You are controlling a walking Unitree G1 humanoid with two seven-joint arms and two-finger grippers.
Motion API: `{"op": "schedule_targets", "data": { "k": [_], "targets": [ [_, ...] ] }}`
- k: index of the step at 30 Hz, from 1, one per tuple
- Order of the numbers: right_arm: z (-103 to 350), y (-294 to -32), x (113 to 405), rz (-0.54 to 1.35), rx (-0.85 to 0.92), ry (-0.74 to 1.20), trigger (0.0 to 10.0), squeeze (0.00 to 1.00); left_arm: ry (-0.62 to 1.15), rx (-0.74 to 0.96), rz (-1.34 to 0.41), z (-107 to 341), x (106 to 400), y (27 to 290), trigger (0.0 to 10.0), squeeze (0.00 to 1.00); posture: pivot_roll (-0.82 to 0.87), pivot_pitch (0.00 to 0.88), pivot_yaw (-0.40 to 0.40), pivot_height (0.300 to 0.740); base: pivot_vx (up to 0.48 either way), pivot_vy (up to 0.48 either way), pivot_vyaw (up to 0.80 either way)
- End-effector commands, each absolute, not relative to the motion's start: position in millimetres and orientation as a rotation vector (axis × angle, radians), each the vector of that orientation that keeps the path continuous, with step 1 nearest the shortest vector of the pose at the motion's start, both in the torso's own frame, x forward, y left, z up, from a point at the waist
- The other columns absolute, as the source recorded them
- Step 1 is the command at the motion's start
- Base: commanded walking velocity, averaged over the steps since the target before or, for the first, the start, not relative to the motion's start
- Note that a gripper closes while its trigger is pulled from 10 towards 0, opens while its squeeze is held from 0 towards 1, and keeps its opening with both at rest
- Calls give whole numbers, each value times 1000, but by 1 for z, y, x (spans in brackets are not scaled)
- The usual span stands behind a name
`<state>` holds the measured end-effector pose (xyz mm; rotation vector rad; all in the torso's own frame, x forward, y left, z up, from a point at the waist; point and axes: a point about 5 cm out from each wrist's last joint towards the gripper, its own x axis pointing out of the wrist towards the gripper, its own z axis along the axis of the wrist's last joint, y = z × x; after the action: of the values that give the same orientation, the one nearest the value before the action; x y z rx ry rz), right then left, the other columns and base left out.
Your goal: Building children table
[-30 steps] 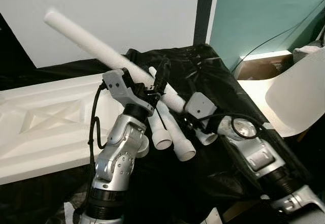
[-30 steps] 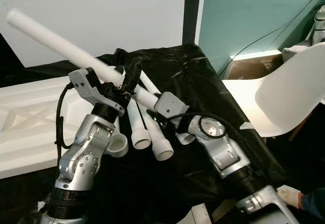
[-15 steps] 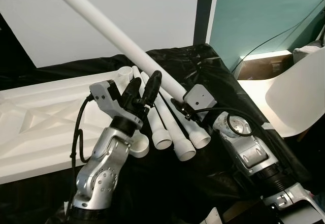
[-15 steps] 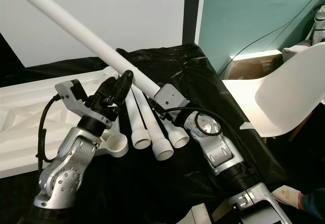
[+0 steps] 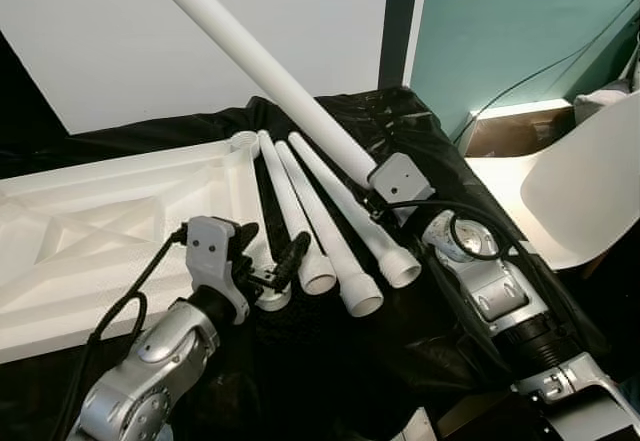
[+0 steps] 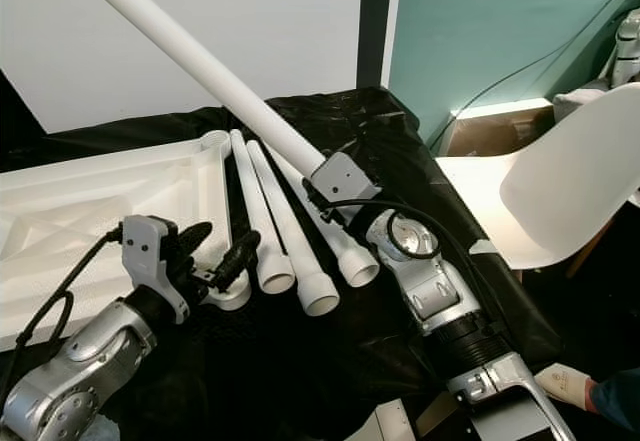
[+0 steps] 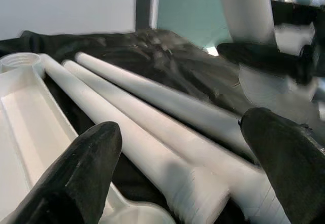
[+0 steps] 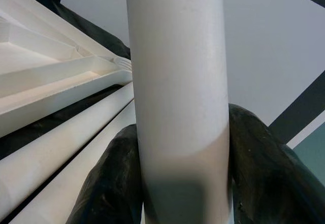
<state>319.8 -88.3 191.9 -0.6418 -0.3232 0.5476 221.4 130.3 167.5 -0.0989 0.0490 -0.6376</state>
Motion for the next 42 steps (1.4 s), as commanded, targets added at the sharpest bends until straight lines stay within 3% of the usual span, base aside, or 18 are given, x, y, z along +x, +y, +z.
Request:
{"op": "schedule_targets", "data": {
  "k": [1,2,11,18,20,25,29,31,35,38,41,42],
  "targets": [
    [194,-88,321,534,-642,-327,10000,0,46,-85,-1137,167,200,114,10000,0,110,0,24,740,0,0,0],
    [194,-87,321,536,-642,-329,10000,0,182,49,-1161,144,195,125,10000,0,110,0,22,740,0,0,0],
    [196,-87,322,527,-638,-336,10000,0,299,160,-1114,125,198,141,10000,0,104,0,24,740,0,0,0],
    [196,-87,320,517,-606,-341,10000,0,137,57,-1021,142,208,123,10000,0,98,0,32,740,0,0,0],
    [199,-88,319,500,-592,-368,10000,0,-90,-127,-802,166,227,116,10000,0,96,0,34,740,0,0,0],
    [203,-90,319,484,-581,-390,10000,0,-255,-290,-630,185,237,118,10000,0,98,0,35,740,0,0,0],
    [205,-88,319,484,-567,-398,10000,0,-297,-296,-522,191,243,124,10000,0,110,0,35,740,0,0,0],
    [204,-84,318,496,-547,-405,10000,0,-329,-282,-333,194,252,141,10000,0,122,0,38,740,0,0,0],
    [204,-83,318,499,-543,-405,10000,0,-334,-268,-306,195,253,144,10000,0,122,0,38,740,0,0,0],
    [202,-82,318,501,-531,-401,10000,0,-332,-131,-190,193,259,148,10000,0,127,0,45,740,0,0,0],
    [202,-82,318,501,-531,-401,10000,0,-332,-131,-190,193,259,148,10000,0,127,0,45,740,0,0,0],
    [201,-82,318,499,-523,-400,10000,0,-327,-46,-100,191,264,151,10000,0,126,0,48,740,0,0,0]
  ]
}}
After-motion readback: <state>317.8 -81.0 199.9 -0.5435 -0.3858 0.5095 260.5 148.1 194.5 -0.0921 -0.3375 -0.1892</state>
